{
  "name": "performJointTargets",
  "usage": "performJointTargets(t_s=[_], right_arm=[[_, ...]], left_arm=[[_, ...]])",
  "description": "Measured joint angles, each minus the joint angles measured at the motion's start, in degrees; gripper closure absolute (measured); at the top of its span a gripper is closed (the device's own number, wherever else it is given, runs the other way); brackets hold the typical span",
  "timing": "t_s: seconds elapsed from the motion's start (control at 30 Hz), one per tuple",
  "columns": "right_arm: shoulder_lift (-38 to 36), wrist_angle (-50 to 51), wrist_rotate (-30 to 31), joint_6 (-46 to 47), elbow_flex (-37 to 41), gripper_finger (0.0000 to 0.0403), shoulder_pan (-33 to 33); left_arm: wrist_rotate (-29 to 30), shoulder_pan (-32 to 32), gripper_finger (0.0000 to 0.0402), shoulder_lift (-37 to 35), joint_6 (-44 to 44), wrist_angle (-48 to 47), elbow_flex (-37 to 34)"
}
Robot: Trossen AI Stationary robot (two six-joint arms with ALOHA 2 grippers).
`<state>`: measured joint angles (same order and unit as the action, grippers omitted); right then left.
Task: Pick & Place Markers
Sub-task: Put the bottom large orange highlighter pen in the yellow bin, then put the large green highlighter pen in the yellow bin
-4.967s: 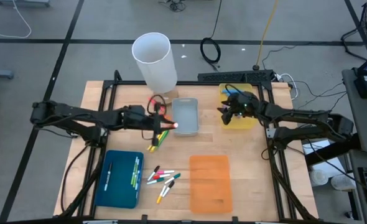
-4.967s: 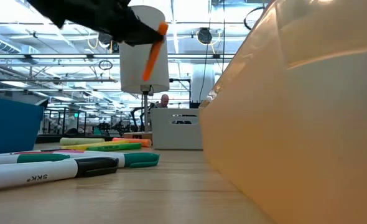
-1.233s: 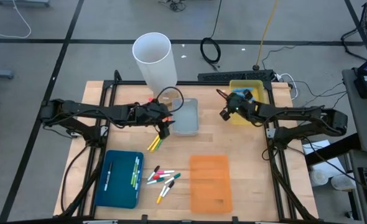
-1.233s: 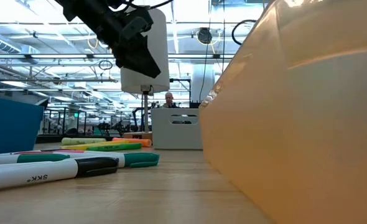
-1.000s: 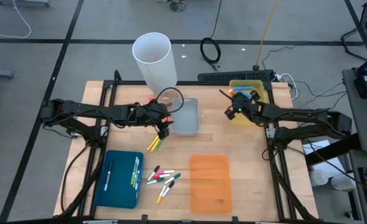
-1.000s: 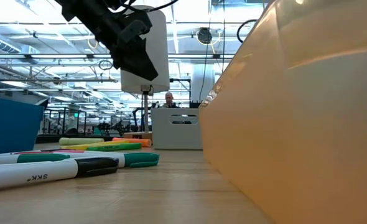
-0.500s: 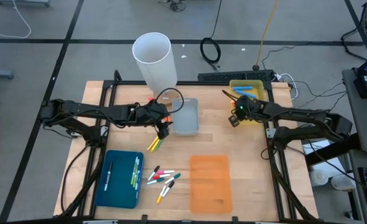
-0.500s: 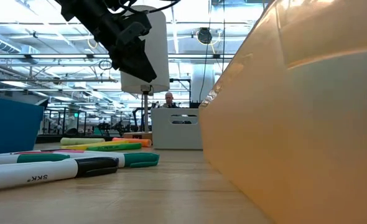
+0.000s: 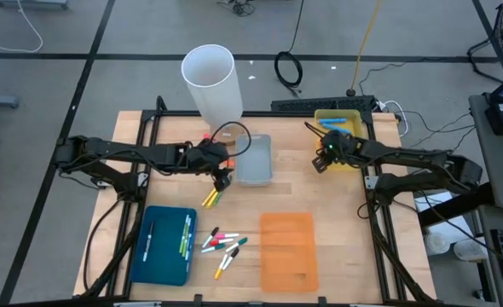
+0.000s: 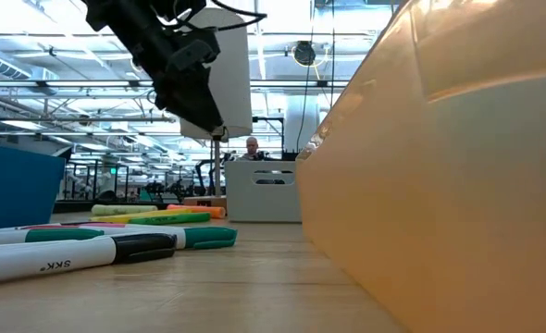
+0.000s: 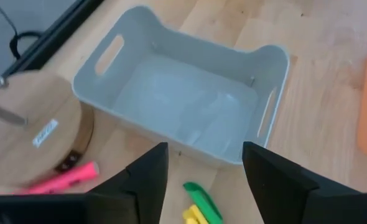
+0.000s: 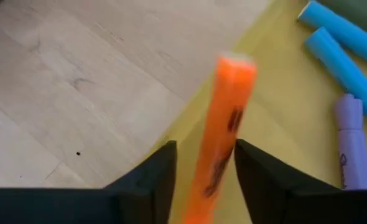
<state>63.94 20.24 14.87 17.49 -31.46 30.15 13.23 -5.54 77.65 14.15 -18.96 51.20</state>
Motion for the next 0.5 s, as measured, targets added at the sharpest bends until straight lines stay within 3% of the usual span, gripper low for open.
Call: performJointTargets(t_s=[0.23, 0.5], right_arm=[[-5.05, -1.28, 0.05, -1.68, -1.05, 0.0189, -0.17], [-14.79, -3.15, -0.06, -3.27, -1.0, 0.0179, -0.28]], left_arm=[[0.38, -0.05, 0.0172, 0.0, 5.15, -9.52, 0.0], [4.52, -2.87, 0.0172, 0.0, 14.58, -27.2, 0.0]])
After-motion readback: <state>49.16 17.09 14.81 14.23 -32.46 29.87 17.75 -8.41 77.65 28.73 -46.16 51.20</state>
